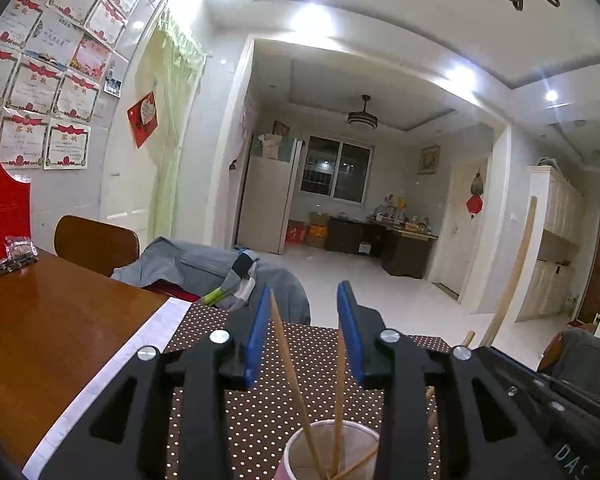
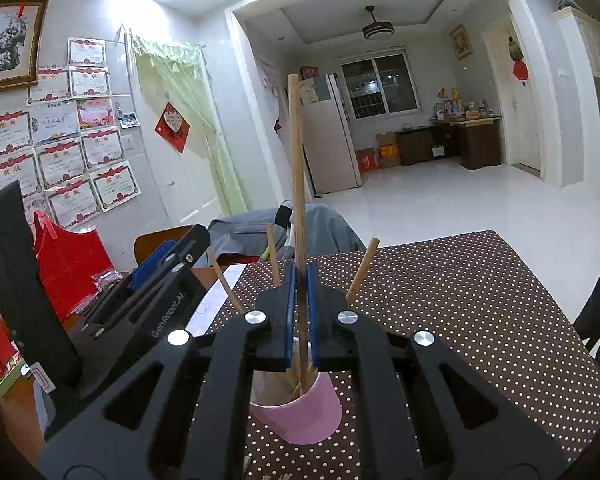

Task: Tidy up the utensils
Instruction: 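Open the left tool while the right tool opens, dropping sticks into the cup, then move both open tools back down to the stick pile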

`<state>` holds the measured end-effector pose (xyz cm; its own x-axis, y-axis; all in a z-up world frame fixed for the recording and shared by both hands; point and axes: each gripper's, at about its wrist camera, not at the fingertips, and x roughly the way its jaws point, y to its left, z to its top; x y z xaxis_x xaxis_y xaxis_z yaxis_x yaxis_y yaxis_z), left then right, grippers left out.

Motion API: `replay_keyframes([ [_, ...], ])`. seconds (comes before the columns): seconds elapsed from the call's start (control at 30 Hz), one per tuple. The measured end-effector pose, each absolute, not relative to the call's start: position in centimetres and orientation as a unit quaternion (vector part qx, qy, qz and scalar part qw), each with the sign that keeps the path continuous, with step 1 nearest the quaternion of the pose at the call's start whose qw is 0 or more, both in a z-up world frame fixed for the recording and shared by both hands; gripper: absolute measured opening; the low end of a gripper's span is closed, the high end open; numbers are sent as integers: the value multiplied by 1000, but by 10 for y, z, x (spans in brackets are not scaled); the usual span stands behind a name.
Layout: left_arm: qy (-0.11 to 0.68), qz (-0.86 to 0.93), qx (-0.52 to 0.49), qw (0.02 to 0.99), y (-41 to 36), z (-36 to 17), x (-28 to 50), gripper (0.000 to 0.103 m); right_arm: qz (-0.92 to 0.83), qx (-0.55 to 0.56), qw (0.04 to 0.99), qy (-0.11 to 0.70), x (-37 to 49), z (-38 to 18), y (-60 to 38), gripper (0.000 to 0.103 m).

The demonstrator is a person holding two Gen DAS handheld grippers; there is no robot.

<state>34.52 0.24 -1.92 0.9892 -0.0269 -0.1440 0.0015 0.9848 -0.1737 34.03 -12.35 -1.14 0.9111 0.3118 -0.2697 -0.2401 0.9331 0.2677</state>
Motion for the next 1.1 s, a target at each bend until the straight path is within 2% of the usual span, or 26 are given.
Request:
replay_keyframes([
  [0.17,71,4,-78,994,1,-17,342,35,143,117,970,157,340,-12,-124,7],
  [0.27,70,4,-76,995,-1,-15,341,35,140,120,970,156,340,-12,-127,11],
  [0.33,70,5,-74,995,-2,-15,340,35,138,124,970,155,339,-12,-130,26],
  [0.37,70,6,-72,995,-3,-15,339,35,138,126,970,153,338,-12,-131,28],
  [0.87,74,4,-58,996,0,-2,319,35,135,145,970,141,324,-2,-144,29],
  [1.0,70,12,-47,996,7,6,299,35,137,154,968,146,313,-2,-144,32],
  [1.1,75,12,-51,996,13,11,284,42,138,148,967,155,298,-4,-142,32],
])
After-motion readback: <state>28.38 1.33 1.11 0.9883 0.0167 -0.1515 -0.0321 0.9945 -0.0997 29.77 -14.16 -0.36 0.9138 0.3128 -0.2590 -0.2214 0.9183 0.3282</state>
